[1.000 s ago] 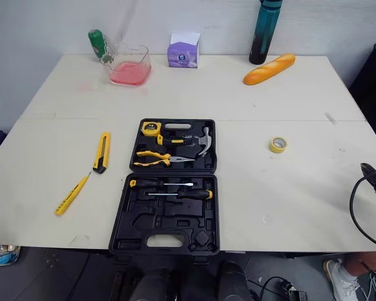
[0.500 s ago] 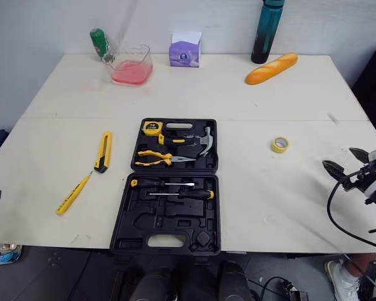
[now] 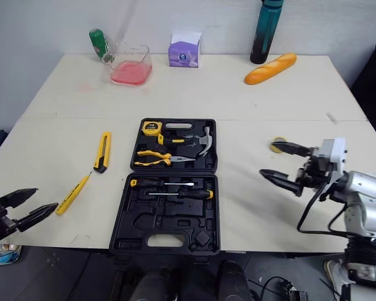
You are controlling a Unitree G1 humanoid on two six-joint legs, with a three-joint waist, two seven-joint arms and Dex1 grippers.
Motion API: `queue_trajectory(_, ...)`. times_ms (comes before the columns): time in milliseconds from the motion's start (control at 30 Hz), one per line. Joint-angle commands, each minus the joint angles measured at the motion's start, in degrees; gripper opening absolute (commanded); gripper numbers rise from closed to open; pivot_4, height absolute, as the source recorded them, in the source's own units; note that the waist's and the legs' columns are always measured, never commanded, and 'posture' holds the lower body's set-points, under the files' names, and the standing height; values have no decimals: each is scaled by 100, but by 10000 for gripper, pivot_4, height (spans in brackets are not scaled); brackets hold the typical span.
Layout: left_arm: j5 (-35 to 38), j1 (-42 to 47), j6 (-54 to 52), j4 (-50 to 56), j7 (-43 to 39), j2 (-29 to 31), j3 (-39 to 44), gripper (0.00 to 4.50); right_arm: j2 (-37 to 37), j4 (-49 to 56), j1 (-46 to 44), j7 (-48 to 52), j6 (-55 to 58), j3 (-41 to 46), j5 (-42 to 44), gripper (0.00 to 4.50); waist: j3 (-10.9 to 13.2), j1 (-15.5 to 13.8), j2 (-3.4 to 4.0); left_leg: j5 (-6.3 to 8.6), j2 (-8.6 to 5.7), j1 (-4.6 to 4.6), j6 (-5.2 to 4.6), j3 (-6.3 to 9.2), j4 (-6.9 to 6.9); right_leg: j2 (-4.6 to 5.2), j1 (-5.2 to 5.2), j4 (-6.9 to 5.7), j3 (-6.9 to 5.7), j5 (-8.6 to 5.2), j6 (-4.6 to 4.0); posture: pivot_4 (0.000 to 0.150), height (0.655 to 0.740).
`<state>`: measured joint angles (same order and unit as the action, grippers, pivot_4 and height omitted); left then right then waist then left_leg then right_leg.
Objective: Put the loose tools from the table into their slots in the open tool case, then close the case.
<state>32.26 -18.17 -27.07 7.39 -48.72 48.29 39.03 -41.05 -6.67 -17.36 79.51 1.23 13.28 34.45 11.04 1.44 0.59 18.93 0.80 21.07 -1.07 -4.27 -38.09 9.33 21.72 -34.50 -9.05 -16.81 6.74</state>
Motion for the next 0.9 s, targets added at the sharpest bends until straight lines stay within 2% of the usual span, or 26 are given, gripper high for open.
queue_trajectory(33, -181, 198, -233, 84, 431, -55, -153, 45000, 204, 760, -35, 164, -8, -275, 199, 44392, 0, -5, -1, 0, 0, 0, 0, 0, 0, -1, 0, 0, 0, 0, 0, 1500, 7400)
queue_trajectory(267, -501, 436, -466, 304, 768, -21, -580, 45000, 557, 1777, 291, -68, 274, -773, 298, 44392, -2, -24, -7, 0, -3, 2, 0, 4, -1, -2, 0, 1, -2, 0, 0, 1500, 7400)
queue_trajectory(633, -885, 920, -619, 13, 906, -87, -1311, 45000, 639, 2150, 67, -323, 629, -967, 386, 44392, -2, -62, -8, -1, -8, 3, -2, 5, -5, 0, 1, -3, 1, 2, 3, 1500, 7400)
queue_trajectory(900, -1016, 1145, -788, -247, 1050, -71, -1544, 45000, 601, 2137, 59, -374, 651, -1009, 313, 44392, -3, -135, -8, -2, -8, 0, -2, 2, -6, -1, 1, -7, 2, 2, 3, 1500, 7400)
